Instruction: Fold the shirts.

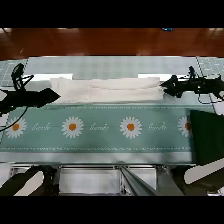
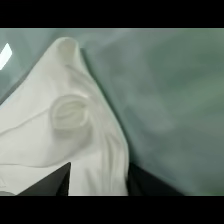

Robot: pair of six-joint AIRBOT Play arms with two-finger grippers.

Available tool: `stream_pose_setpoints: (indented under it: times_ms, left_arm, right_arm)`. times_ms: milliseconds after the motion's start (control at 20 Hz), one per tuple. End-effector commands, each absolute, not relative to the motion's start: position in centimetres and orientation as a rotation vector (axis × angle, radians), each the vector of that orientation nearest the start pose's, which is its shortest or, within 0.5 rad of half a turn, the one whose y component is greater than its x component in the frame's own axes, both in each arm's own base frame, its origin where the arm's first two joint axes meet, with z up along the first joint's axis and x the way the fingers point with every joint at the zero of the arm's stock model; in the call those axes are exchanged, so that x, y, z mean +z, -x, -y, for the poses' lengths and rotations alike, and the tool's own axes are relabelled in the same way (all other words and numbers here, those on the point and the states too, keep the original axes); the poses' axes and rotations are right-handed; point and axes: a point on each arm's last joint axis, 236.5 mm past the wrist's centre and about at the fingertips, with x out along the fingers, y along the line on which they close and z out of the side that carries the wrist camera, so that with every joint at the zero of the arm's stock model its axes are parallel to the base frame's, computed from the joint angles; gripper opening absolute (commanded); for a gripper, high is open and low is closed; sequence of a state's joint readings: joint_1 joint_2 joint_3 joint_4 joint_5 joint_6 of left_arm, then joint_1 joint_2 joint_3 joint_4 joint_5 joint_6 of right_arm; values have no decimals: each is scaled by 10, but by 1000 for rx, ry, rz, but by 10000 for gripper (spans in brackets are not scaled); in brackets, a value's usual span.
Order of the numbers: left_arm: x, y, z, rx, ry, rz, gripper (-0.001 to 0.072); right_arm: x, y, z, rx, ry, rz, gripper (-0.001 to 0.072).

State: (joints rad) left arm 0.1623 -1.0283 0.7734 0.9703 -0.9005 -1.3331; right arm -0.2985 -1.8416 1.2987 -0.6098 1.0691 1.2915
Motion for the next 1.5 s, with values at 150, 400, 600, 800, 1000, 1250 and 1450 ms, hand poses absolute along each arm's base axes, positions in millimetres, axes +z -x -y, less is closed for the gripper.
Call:
stream_pose_setpoints:
  times_ms: [150,400,600,800,1000,1250,1450]
  left_arm:
    - [11,-361,57,-196,538,-1014,506]
    - [14,-361,63,-216,558,-1010,26]
    - [21,-368,119,-371,478,-996,18]
    - [12,-396,214,-525,369,-993,17]
    - [-10,-410,317,-684,335,-1115,17]
    - [-48,-364,438,-874,278,-1321,17]
    - [-74,-295,491,-978,224,-1484,17]
  right_arm:
    - [-88,-511,-87,355,-902,-1230,55]
    - [-43,-488,-81,464,-737,-1271,20]
    - [9,-447,-57,396,-530,-1239,20]
    - [65,-398,-58,382,-442,-1140,20]
    - [109,-349,-63,351,-408,-1047,20]
    - [142,-299,-75,361,-398,-980,20]
    - [156,-288,-79,364,-397,-940,20]
